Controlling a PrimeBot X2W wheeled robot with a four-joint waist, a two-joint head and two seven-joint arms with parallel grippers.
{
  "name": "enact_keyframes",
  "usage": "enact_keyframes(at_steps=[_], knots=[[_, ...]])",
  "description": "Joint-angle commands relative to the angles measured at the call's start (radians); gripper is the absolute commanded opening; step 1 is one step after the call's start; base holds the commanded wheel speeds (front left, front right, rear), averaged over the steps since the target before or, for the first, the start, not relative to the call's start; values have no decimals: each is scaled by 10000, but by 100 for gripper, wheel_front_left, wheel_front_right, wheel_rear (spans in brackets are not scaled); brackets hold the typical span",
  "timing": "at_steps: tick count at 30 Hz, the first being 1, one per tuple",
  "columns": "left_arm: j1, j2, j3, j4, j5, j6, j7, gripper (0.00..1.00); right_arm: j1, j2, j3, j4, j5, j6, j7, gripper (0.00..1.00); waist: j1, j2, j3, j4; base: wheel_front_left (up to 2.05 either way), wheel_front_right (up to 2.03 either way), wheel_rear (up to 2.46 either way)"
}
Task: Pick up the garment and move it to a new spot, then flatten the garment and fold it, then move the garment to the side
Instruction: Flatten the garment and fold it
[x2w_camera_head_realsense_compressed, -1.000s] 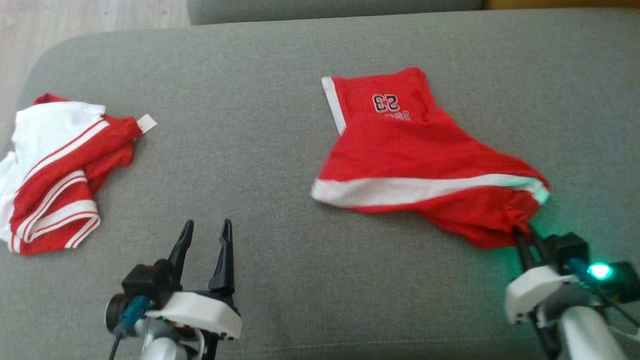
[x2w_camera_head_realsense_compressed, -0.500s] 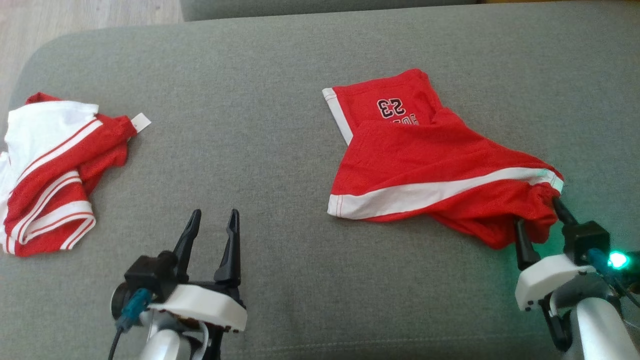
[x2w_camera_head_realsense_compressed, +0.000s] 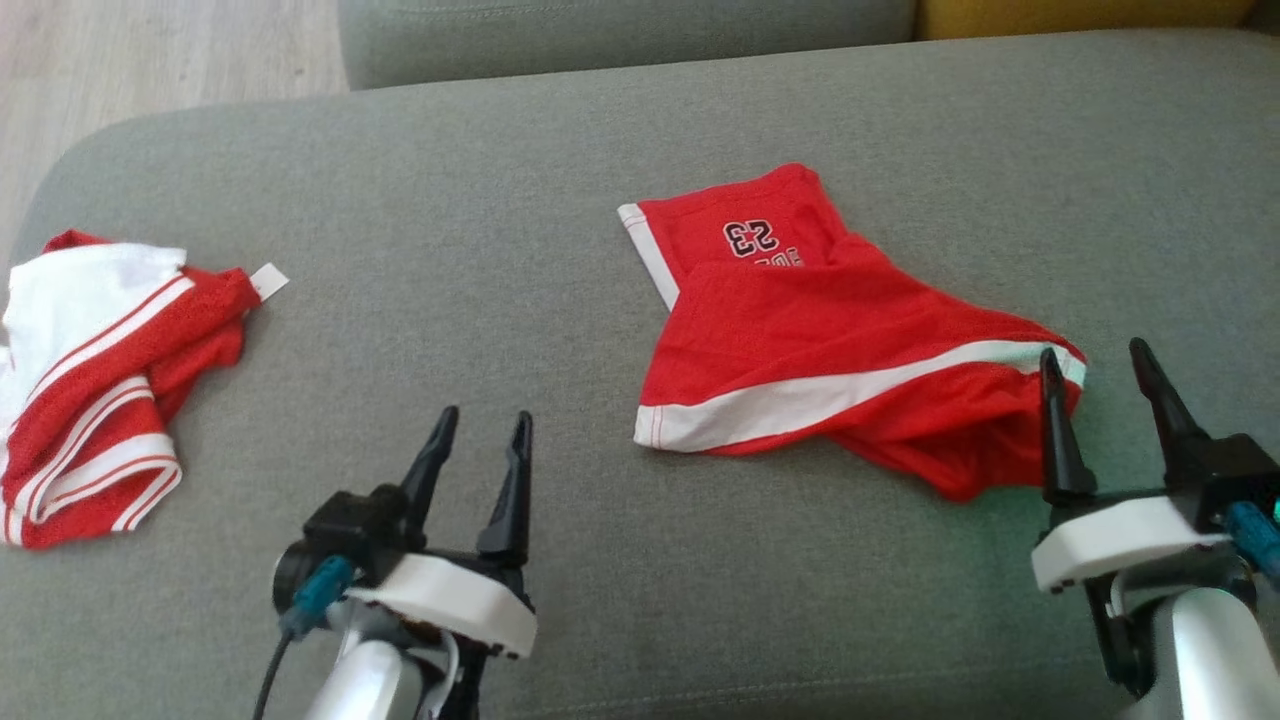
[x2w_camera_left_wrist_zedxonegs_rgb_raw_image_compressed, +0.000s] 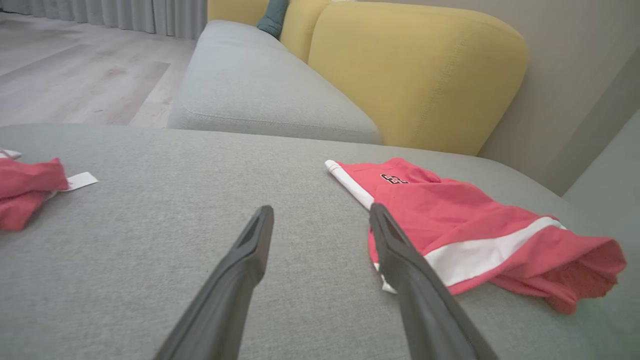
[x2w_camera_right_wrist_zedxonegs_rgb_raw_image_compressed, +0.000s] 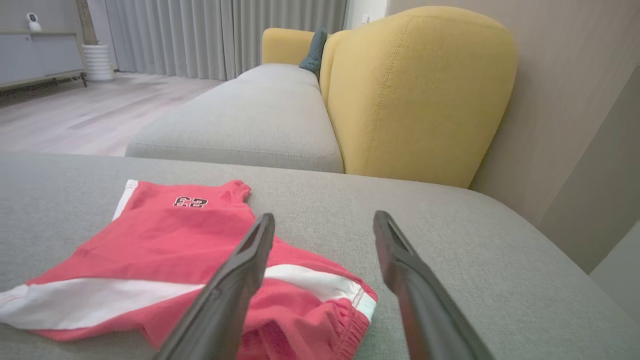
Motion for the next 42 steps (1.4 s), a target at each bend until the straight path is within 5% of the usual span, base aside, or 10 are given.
enact_keyframes(at_steps=[1, 15, 30, 42], knots=[[-505, -19, 178, -199, -104, -50, -121, 100, -134, -39, 270, -413, 101, -9, -125, 100, 0, 0, -35, -45, 0, 0, 0], [-1136, -20, -844, 651, -254, 144, -72, 100, -143, 1, 803, -352, 1229, -9, -537, 100, 0, 0, -112, -238, 0, 0, 0], [-2932, -20, -2047, 2860, -516, -50, 1904, 100, -617, 2, 1103, -54, 1422, -9, -883, 100, 0, 0, 632, -923, 0, 0, 0], [-3350, -20, -2269, 3289, -749, 47, 1922, 100, -808, 2, 973, 161, 1476, -9, -1132, 100, 0, 0, 960, -1315, 0, 0, 0]])
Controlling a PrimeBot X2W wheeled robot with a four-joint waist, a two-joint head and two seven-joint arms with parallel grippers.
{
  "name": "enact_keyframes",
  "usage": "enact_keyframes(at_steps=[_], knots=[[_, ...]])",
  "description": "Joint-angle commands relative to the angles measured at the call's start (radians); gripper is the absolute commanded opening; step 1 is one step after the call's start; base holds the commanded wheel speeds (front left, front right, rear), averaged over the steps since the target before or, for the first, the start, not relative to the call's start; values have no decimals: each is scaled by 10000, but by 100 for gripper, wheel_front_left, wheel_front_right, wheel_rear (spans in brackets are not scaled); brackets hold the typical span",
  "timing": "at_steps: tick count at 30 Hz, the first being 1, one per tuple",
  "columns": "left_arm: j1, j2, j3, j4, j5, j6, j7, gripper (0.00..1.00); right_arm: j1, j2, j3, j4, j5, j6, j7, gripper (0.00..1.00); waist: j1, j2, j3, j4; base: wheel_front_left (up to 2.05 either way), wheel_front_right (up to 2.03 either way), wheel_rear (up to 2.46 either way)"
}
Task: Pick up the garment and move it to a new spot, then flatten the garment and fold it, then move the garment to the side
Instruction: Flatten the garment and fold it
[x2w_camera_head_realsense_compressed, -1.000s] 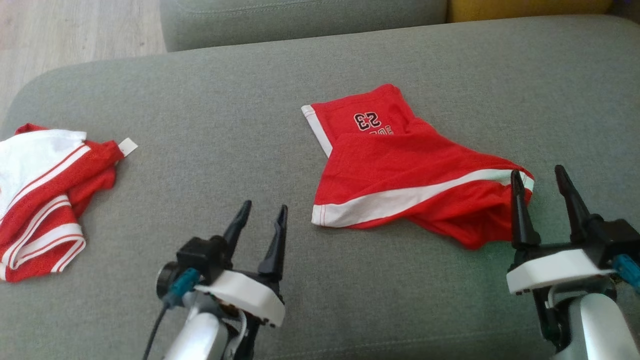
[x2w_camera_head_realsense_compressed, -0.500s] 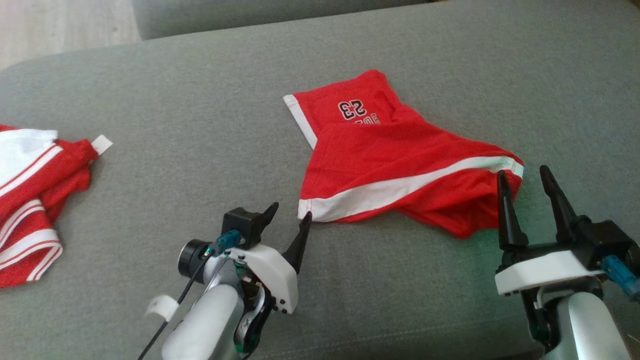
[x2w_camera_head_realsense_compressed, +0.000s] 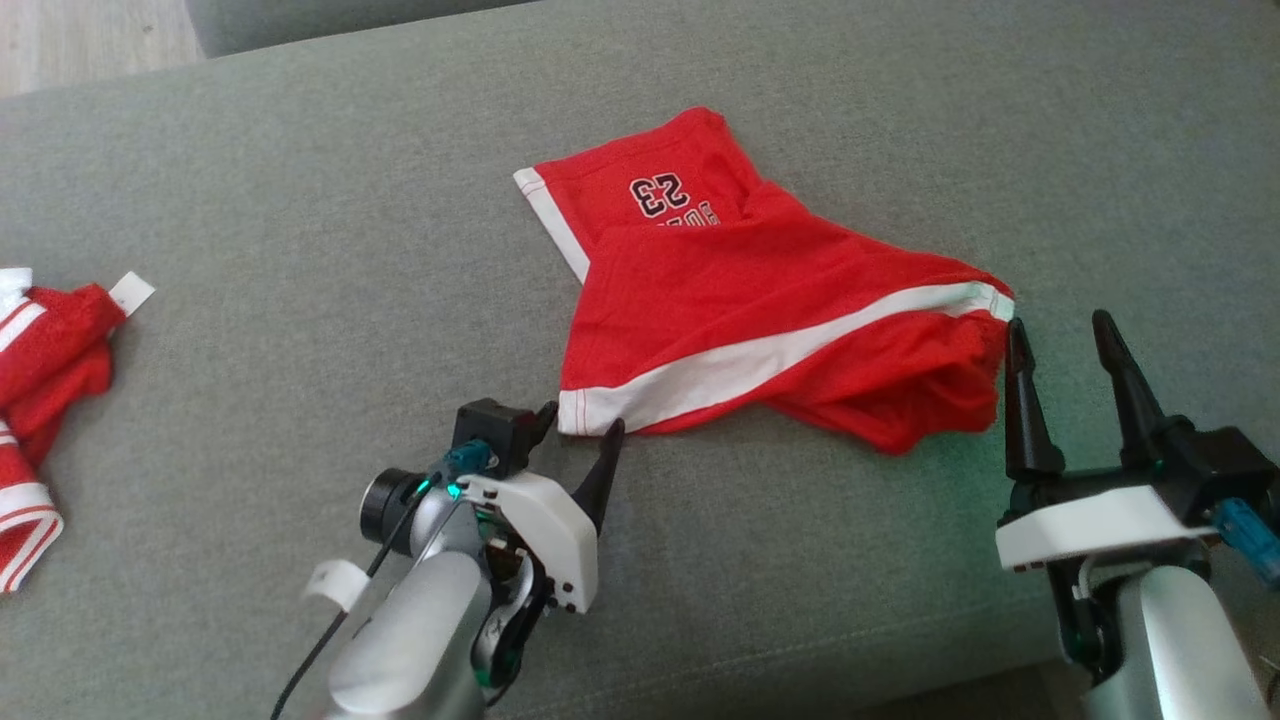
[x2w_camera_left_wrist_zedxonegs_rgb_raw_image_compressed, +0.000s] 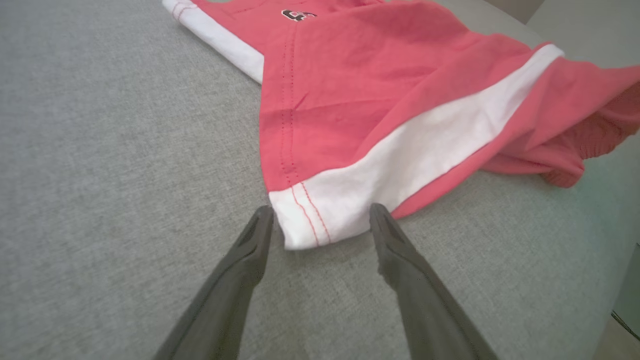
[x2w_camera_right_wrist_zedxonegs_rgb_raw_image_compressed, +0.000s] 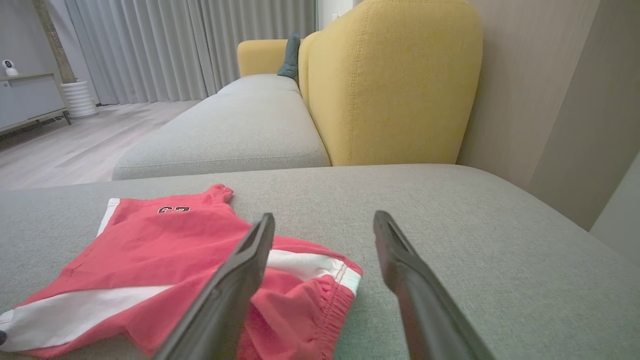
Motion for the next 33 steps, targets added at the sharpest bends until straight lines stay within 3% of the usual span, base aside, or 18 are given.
enact_keyframes(at_steps=[1, 3, 4, 5, 9, 13, 14, 15, 26, 33], knots=[[-423, 7, 216, -230, -84, 17, -108, 100, -346, -47, 190, -260, 121, -9, -117, 100, -1, 0, 31, -39, 0, 0, 0], [-454, 7, 176, -215, -120, 21, -99, 74, -368, -47, 191, -212, 128, -9, -151, 100, -1, 0, 58, -81, 0, 0, 0], [-465, 7, 161, -193, -134, 23, -88, 55, -378, -47, 191, -190, 134, -9, -166, 100, -1, 0, 69, -103, 0, 0, 0], [-477, 7, 150, -166, -142, 28, -77, 44, -389, -47, 194, -169, 139, -9, -181, 100, -1, 0, 81, -123, 0, 0, 0], [-531, 7, 169, -102, -183, 89, -146, 19, -426, -47, 131, -104, 118, -9, -232, 100, -1, 0, 112, -165, 0, 0, 0], [-543, 69, 119, 127, -155, 212, 41, 25, -439, -47, 84, -68, 78, -9, -250, 100, -1, 0, 132, -154, 0, 0, 0], [-542, 88, 96, 177, -146, 222, 81, 20, -445, -47, 71, -68, 74, -9, -253, 100, -1, 0, 135, -144, 0, 0, 0], [-543, 105, 84, 212, -141, 235, 88, 0, -451, -47, 62, -69, 73, -9, -253, 100, -1, 0, 138, -130, 0, 0, 0], [-391, 375, 221, -79, -202, 426, -470, 0, -462, -47, -61, -93, 44, -9, -224, 100, -1, 0, 84, 157, 0, 0, 0], [252, 978, 495, -1265, -265, 759, -745, 0, -353, -47, -455, 102, -169, -9, 342, 100, -1, 0, 34, 422, 0, 0, 0]])
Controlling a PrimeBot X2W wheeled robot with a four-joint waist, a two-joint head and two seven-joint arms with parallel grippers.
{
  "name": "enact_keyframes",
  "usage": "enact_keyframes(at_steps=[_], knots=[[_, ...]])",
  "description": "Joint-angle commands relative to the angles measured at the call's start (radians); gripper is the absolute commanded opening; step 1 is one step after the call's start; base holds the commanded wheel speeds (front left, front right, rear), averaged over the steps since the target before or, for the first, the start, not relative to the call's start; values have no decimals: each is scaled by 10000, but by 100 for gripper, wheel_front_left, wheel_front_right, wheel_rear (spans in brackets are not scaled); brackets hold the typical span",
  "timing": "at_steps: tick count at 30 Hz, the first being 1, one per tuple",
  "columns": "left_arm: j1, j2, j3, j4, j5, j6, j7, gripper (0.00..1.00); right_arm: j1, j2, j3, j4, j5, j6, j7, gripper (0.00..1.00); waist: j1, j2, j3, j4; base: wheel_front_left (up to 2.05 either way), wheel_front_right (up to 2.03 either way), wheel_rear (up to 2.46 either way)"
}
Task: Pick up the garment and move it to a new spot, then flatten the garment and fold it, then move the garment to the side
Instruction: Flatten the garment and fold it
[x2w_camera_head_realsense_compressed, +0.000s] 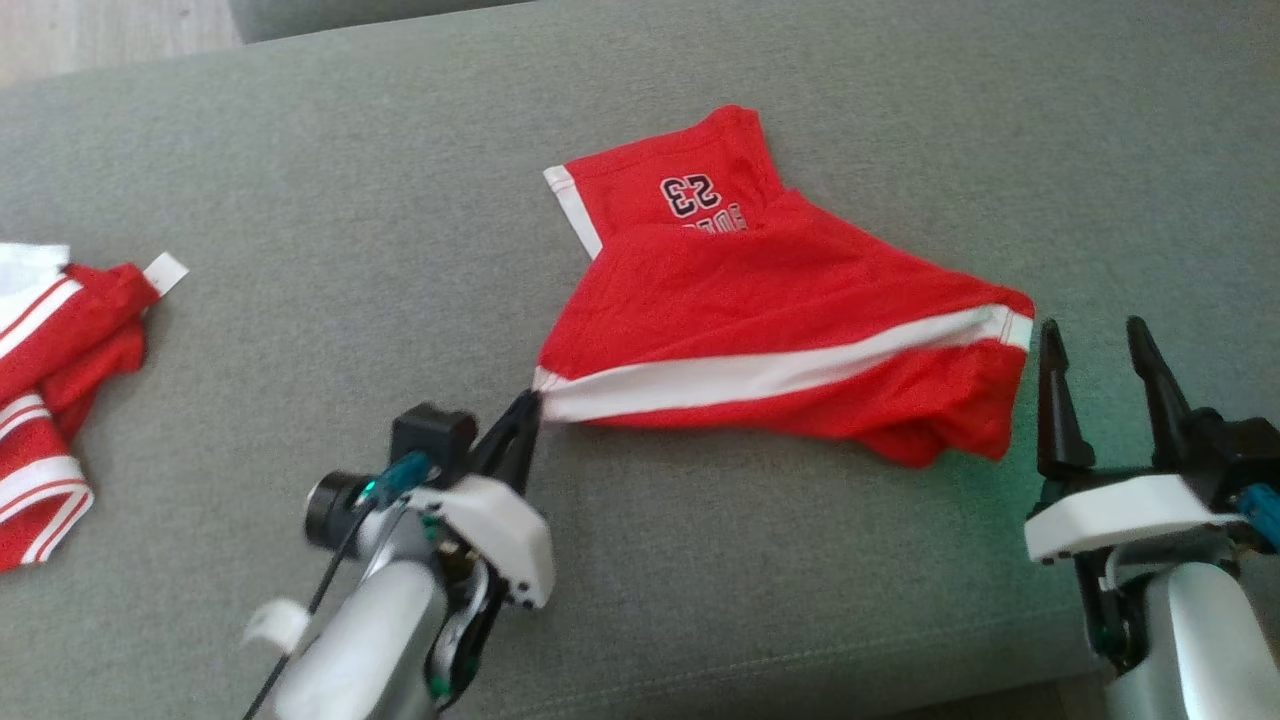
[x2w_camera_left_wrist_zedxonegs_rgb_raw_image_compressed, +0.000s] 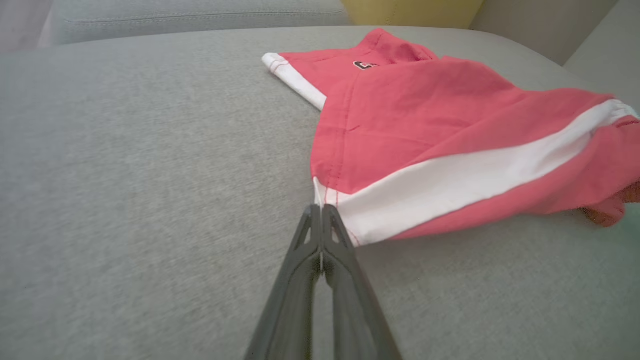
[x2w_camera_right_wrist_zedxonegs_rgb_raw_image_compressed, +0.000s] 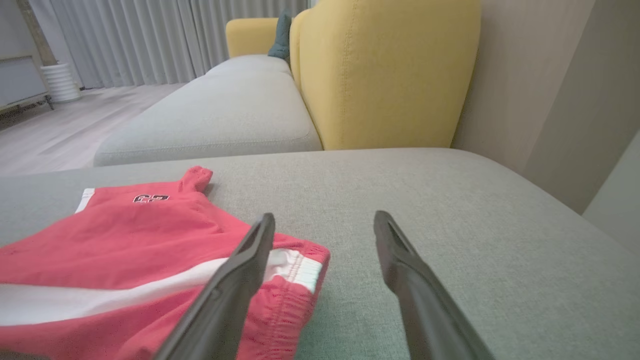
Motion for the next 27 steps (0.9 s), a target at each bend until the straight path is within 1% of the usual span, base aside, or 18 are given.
enact_keyframes(at_steps=[1, 6, 7, 9, 15, 20, 22, 25, 26, 27], knots=[[65, 325, 455, -531, -34, 138, -85, 0, -174, -49, 97, -228, -95, -9, 142, 100, 0, 0, -2, 76, 0, 0, 0], [777, 898, 833, -1569, -198, 562, 92, 0, -138, -49, -50, -22, -59, -9, 770, 100, 0, 0, 21, 238, 0, 0, 0], [1029, 1089, 933, -1870, -273, 674, 239, 0, -118, -49, -37, 78, -53, -9, 980, 100, 0, 0, 44, 301, 0, 0, 0], [1210, 1217, 955, -2049, -311, 734, 375, 0, -106, -49, 83, 216, -18, -9, 1166, 100, 0, 0, 54, 353, 0, 0, 0], [1370, 1224, 871, -2093, -405, 764, 587, 0, 1, -49, 661, 335, 349, -9, 1432, 100, 0, 0, 64, 437, 0, 0, 0], [1322, 1056, 781, -1787, -544, 700, 644, 0, 353, -49, 1031, -325, 667, -9, 1269, 100, 0, 0, 46, 428, 0, 0, 0], [1284, 989, 759, -1609, -617, 646, 647, 23, 548, -49, 1194, -737, 753, -9, 1292, 100, 0, 0, 31, 348, 0, 0, 0], [1221, 909, 707, -1386, -689, 574, 658, 44, 802, -49, 1403, -1309, 772, -9, 1417, 100, 0, 0, 13, 213, 0, 0, 0], [1202, 895, 691, -1326, -712, 550, 676, 48, 868, -49, 1451, -1486, 777, -9, 1459, 100, 0, 0, 11, 172, 0, 0, 0], [1183, 892, 682, -1274, -727, 536, 687, 59, 926, -49, 1495, -1649, 772, -9, 1500, 100, 0, 0, 10, 136, 0, 0, 0]])
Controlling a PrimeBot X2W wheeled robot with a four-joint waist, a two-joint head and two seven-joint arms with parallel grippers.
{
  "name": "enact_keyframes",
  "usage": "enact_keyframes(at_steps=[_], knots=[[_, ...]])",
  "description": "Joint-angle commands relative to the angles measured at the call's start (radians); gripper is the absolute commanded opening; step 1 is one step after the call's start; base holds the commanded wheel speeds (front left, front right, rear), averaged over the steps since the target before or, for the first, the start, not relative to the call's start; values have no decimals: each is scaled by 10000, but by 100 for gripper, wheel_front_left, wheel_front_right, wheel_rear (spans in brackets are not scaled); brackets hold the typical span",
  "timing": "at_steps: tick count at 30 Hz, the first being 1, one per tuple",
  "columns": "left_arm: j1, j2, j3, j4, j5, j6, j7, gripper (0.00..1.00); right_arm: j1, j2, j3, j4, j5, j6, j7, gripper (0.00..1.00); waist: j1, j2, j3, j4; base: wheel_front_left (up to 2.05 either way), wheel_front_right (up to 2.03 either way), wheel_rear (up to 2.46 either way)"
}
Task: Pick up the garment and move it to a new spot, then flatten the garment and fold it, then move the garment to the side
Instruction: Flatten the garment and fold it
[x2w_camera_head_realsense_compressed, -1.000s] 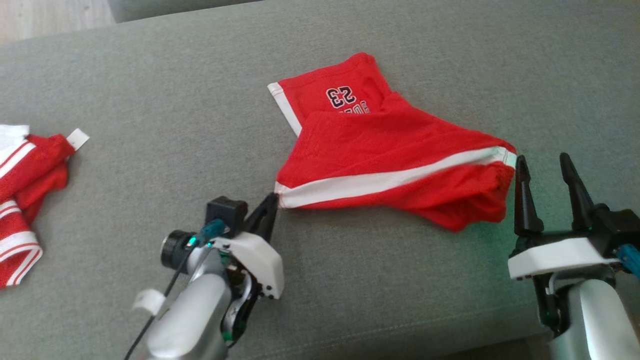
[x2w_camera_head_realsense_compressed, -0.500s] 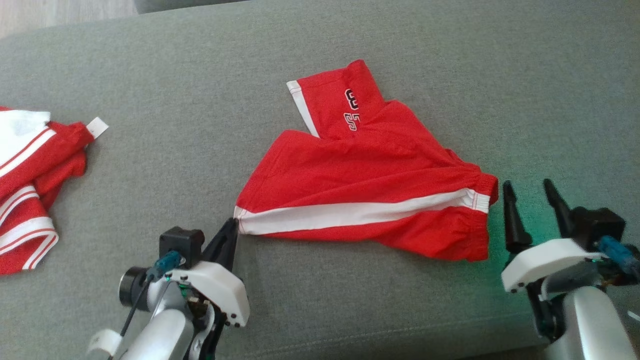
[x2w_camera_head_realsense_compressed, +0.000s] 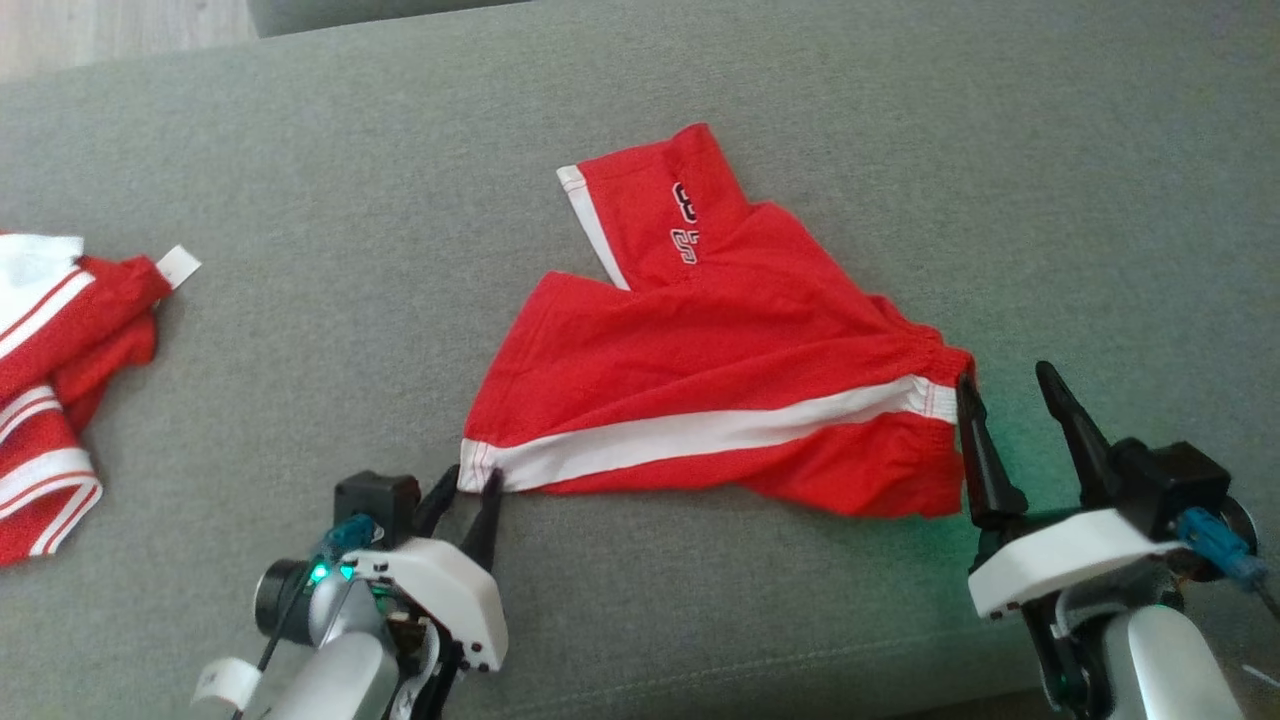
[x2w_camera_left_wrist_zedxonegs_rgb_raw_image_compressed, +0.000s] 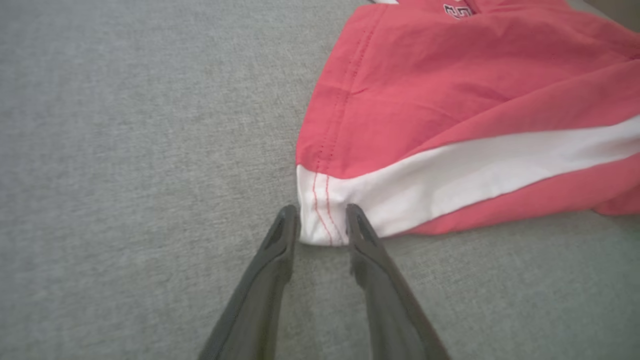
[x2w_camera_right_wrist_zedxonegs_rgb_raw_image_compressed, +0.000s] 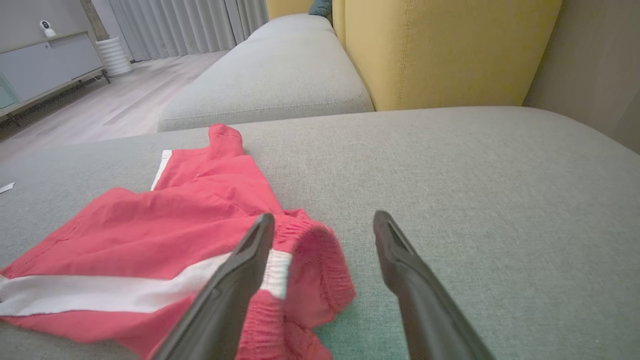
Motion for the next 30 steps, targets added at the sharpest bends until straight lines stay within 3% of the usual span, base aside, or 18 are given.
enact_keyframes(at_steps=[1, 2, 7, 8, 9, 11, 12, 28, 30], knots=[[-401, 58, 272, -158, -52, -42, 36, 81, -74, -51, 284, -513, 45, -9, 46, 100, 0, 0, -10, -71, 0, 0, 0], [-415, 62, 283, -106, -69, -34, 38, 98, -34, -51, 322, -625, 49, -9, 79, 100, 0, 0, -14, -104, 0, 0, 0], [-487, 103, 310, 194, -83, 113, 181, 100, 128, -51, 554, -975, 116, -9, 192, 100, 0, 0, -55, -214, 0, 0, 0], [-499, 111, 285, 235, -92, 96, 232, 80, 166, -51, 611, -1011, 119, -9, 225, 100, 0, 0, -63, -224, 0, 0, 0], [-506, 113, 262, 263, -99, 84, 268, 50, 203, -51, 661, -1043, 123, -9, 257, 100, 0, 0, -70, -229, 0, 0, 0], [-509, 107, 221, 285, -109, 73, 302, 5, 278, -51, 783, -1072, 154, -9, 371, 100, 0, 0, -89, -224, 0, 0, 0], [-508, 104, 203, 287, -113, 69, 310, 0, 319, -51, 838, -1076, 206, -9, 446, 100, 0, 0, -100, -216, 0, 0, 0], [-515, 106, 97, -120, -133, 135, 98, 0, 80, -51, 1010, -305, 877, -9, 962, 100, 0, 0, -109, 107, 0, 0, 0], [-526, 105, 91, -160, -140, 152, 83, 0, -113, -51, 1003, -74, 889, -9, 979, 96, 0, 0, -79, 139, 0, 0, 0]])
